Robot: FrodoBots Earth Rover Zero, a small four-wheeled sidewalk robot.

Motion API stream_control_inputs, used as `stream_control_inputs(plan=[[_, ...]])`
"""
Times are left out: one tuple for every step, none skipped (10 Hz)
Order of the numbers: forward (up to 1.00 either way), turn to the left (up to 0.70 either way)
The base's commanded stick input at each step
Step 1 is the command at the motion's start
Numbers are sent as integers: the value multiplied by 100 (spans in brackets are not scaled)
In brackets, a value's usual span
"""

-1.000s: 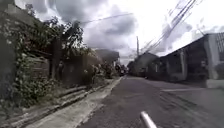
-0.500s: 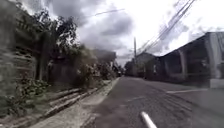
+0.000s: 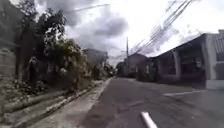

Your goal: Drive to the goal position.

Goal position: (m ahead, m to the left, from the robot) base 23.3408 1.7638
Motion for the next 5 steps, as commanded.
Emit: stream_control_inputs(plan=[[85,0],[85,0],[85,0],[85,0],[85,0]])
